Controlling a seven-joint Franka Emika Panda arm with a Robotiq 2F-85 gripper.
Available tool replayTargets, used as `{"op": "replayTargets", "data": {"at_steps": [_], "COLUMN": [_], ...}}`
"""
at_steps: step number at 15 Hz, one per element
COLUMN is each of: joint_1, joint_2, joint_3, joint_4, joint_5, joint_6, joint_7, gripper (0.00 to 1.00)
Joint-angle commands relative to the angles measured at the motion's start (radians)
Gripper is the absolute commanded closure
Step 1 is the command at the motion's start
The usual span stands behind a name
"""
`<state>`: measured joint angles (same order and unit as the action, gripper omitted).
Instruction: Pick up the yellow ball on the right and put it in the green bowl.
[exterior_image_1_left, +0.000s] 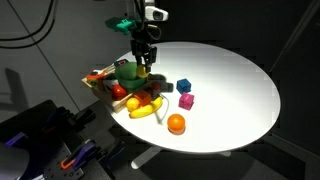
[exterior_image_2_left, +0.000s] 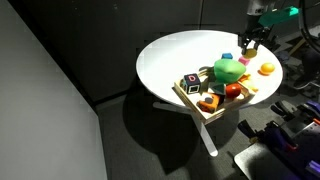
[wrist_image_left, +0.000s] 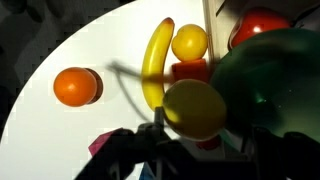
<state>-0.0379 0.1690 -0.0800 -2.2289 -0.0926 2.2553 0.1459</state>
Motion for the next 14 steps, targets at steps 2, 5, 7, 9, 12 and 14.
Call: {"op": "replayTargets", "data": {"at_steps": [2, 5, 7, 9, 12, 14], "joint_1": [0.015, 0.028, 0.035, 0.042, 0.047, 0.045], "joint_2": [-0.023, -0.025, -0.024, -0.024, -0.023, -0.025], "joint_3": [0.02, 0.03, 0.036, 0.038, 0.039, 0.038], "joint_4": [-0.03, -0.046, -0.056, -0.067, -0.072, -0.071], "joint_5": [-0.004, -0.007, -0.01, -0.02, -0.018, -0.014], "joint_6": [0.003, 0.005, 0.005, 0.009, 0.006, -0.001], "joint_7": [0.008, 0.008, 0.011, 0.017, 0.017, 0.015], "gripper": [0.62, 0.62, 0.62, 0.12, 0.0, 0.0]}}
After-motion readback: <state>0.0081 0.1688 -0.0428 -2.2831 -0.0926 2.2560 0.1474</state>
